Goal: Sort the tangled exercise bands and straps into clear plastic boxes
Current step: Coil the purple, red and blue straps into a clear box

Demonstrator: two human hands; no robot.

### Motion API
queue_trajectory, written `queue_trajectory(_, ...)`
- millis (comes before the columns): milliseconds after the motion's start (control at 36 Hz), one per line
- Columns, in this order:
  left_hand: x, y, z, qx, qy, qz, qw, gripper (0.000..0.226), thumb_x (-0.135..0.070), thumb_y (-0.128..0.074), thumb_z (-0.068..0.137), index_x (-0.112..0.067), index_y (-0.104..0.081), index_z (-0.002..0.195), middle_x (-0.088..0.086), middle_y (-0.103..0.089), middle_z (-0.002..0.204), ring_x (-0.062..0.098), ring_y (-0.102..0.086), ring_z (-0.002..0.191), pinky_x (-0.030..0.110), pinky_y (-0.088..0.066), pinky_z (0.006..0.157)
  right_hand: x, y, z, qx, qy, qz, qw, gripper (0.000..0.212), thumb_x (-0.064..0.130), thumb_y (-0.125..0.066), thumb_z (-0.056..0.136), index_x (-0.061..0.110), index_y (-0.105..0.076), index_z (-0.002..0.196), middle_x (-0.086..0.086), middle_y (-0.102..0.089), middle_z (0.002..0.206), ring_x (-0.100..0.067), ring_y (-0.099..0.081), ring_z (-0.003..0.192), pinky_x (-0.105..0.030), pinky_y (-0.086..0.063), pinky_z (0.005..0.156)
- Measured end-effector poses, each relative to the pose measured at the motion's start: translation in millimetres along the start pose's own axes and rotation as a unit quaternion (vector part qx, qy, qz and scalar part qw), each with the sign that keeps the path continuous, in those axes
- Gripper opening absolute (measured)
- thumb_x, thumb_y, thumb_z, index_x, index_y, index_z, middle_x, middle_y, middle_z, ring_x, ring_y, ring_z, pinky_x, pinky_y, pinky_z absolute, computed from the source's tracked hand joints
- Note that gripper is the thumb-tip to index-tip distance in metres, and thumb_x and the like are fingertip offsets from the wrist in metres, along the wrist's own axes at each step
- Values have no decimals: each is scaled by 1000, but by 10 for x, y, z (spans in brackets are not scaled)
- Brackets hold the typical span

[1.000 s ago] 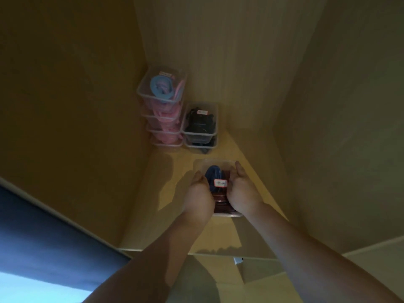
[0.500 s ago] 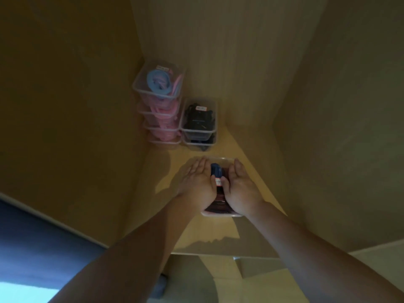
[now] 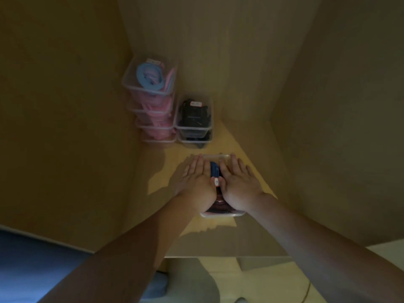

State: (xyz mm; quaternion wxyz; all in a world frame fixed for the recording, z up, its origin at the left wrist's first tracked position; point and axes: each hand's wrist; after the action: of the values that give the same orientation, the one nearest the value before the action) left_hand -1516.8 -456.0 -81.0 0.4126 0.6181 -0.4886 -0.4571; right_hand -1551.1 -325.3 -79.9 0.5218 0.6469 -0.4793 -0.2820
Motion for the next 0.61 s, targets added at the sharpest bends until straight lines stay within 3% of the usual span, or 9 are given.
queue_trajectory(83,16,18,-34,-20,-21,8,1000,55,-36,-12,102,-25,6,153,2,20,160,17,22,145,34,13,116,5,17,-18,6,2,11,1000,58,45,-11,101,25,4,154,-10,23,158,-26,15,147,-41,4,120)
queue_trajectory(167,8,57,-16,-18,-36,41,998,57,-34,-15,102,-19,3,154,3,17,160,17,19,146,34,11,118,14,33,-47,1,1,4,1000,58,44,-11,102,22,2,154,-12,21,158,-24,18,147,-39,6,120)
queue_trajectory(333,-3,104,50,-11,-52,-12,998,62,-36,-24,100,-14,-1,154,2,8,162,13,9,148,30,6,119,28,76,-56,-4,32,-7,999,58,39,-12,104,12,2,153,-5,18,160,-17,16,147,-35,6,120)
queue_trajectory(472,18,15,64,-36,-74,-3,997,59,-32,-18,101,-16,4,154,-1,11,161,11,11,147,32,6,120,16,67,-11,0,39,41,998,59,37,-18,103,20,6,154,3,16,160,-14,13,147,-37,-2,121)
queue_trajectory(611,21,11,98,-29,-77,1,997,59,-33,-17,101,-16,3,154,-1,11,161,11,11,147,32,8,120,0,37,25,-21,44,29,998,59,37,-20,101,20,1,154,4,12,161,-14,10,148,-36,2,121)
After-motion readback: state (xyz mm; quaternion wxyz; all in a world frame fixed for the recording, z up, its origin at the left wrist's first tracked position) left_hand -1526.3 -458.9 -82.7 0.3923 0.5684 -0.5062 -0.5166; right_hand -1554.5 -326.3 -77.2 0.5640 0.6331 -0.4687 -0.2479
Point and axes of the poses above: each hand's wrist, its own z-axis towards the middle knuckle, its own y-axis out of the back of the hand, x = y × z
